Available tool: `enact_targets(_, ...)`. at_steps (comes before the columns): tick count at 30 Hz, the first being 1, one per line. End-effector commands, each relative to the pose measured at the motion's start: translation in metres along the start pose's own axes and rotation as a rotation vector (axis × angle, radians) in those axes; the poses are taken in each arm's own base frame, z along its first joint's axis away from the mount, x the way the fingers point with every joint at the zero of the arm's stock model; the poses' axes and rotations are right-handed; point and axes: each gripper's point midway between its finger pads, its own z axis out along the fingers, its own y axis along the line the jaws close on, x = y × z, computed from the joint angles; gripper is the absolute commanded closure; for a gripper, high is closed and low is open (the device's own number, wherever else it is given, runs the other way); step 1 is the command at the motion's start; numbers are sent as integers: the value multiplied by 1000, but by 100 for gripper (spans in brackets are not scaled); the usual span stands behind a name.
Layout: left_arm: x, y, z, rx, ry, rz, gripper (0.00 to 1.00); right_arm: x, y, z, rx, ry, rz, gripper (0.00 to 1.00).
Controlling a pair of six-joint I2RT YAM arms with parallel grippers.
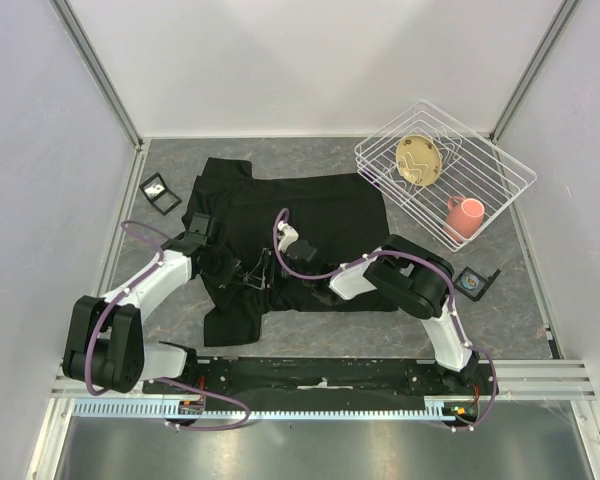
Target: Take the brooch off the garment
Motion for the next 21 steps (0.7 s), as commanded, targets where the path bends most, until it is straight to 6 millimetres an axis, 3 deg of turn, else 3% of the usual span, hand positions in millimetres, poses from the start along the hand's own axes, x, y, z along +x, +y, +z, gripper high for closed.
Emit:
enact_targets(1, -2, 3, 0, -9, -25, -33, 71, -7, -7, -2, 44, -9, -14, 53)
enact_targets(12, -14, 32, 10, -116, -86, -45, 75, -14, -12, -12, 87, -20, -52, 68)
enact_targets(21, -16, 28, 9, -102, -90, -31, 76, -25, 2, -3, 33, -7, -139, 62)
